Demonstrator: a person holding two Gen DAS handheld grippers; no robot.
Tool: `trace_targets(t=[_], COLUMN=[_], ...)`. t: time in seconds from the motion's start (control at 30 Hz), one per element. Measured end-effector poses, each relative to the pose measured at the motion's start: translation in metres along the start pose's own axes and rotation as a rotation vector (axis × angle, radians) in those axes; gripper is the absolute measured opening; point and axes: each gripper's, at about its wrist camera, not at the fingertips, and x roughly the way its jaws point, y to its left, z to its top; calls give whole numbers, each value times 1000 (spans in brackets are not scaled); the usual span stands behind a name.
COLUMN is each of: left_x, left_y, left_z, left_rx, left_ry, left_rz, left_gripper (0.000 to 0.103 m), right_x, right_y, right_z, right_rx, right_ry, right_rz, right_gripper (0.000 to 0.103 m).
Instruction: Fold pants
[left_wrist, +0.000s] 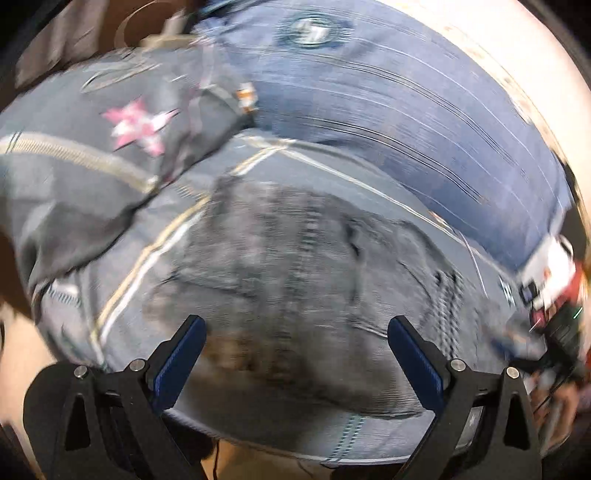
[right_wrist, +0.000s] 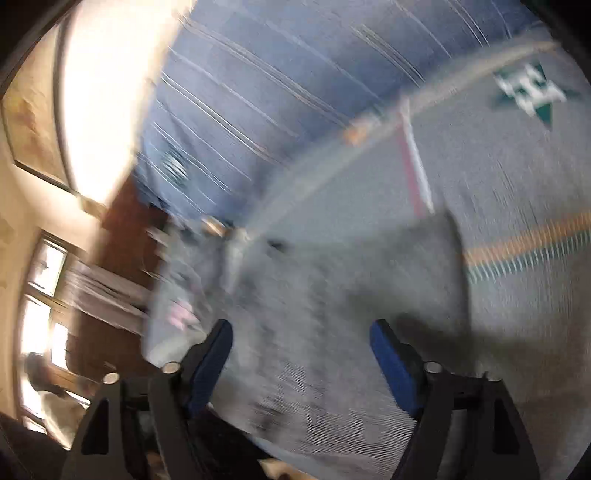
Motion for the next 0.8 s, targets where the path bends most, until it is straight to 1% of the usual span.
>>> trace_targets(t=[0.03, 0.07, 0.17, 0.2, 0.23, 0.3, 0.37, 0.4, 0.5, 0.53, 0.57, 0.6, 0.63, 0.67, 0.7, 0.73, 0.77, 0.8], left_x=[-1, -2, -3, -2, -1, 7, 18, 20, 38, 41, 46, 47, 46, 44, 45, 46, 45, 46], left_y=[11, 19, 38, 48, 52, 65, 73, 76, 86, 90, 92, 93, 93, 92, 91, 90, 91, 91], left_z=[0, 0, -2, -3, -6, -8, -8, -9, -6, -6, -5, -3, -1, 1, 4, 5, 6, 6], left_rx=[-41, -74, -172, -226, -257, -342, -399, -415, -481, -503, -522, -524, -527, -527, -526, -528, -532, -537], left_ry=[15, 24, 38, 52, 59, 88, 106, 111, 138, 147, 147, 142, 136, 134, 134, 135, 134, 133], left_rz=[-8, -17, -62, -92, -114, -185, -211, -214, -266, -271, -291, -300, -303, -314, -331, -335, -339, -345], left_gripper=[99, 99, 99, 99, 99, 99, 99, 99, 98, 98, 98, 98, 98, 98, 98, 98, 98, 98], right_x=[7, 2, -10, -11, -12, -7, 10, 15, 41, 46, 53, 61, 67, 78, 87, 90, 88, 86], right_y=[-8, -7, 19, 33, 46, 72, 92, 95, 106, 107, 108, 110, 108, 101, 91, 89, 93, 104], right_z=[-4, -5, -8, -10, -15, -27, -38, -44, -58, -62, -63, -64, -65, -64, -64, -64, -64, -64], right_rx=[26, 22, -28, -60, -98, -159, -195, -204, -208, -203, -205, -215, -224, -206, -153, -124, -126, -154], right_ry=[23, -15, -39, -38, -30, -5, 52, 67, 135, 151, 165, 173, 179, 192, 217, 214, 201, 201], right_rz=[-30, -13, 1, 13, 30, 57, 84, 84, 72, 82, 95, 92, 71, 25, -12, -1, 7, 24], right_gripper=[80, 79, 79, 79, 79, 79, 79, 79, 79, 79, 79, 79, 79, 79, 80, 81, 81, 81])
